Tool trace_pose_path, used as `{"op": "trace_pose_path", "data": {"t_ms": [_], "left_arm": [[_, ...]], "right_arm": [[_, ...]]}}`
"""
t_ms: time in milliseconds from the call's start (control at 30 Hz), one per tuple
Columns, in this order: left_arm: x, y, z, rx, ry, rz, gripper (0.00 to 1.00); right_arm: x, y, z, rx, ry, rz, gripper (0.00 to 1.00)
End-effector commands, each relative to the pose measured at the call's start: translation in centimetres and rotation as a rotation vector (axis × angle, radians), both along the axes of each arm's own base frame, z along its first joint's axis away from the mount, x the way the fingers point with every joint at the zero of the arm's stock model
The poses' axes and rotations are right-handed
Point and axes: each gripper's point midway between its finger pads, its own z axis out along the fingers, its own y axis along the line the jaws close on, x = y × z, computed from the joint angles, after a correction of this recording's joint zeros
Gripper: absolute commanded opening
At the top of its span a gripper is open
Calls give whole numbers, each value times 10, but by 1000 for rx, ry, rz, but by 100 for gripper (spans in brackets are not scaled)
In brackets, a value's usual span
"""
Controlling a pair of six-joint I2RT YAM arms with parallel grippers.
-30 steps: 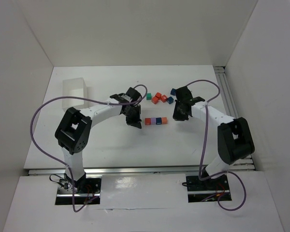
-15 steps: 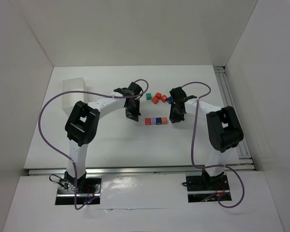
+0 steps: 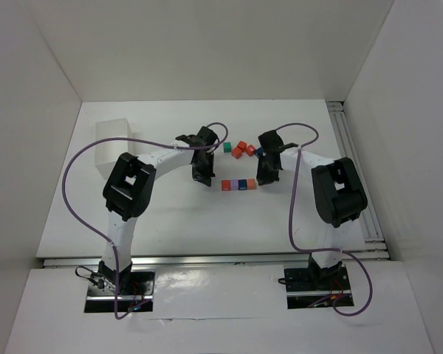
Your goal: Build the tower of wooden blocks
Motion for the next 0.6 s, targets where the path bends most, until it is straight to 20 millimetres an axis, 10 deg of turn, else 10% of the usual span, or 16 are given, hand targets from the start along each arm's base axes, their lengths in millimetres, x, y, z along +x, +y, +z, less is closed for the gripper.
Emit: {"op": "trace_pose_path", "data": {"t_ms": [0,567], "left_arm": [[8,-3,5,-9,-21,-19,0],[9,1,0,10,-21,-13,0]], "right_arm": [[19,11,13,29,-60,32,12],[13,26,9,1,-39,81,12]]}}
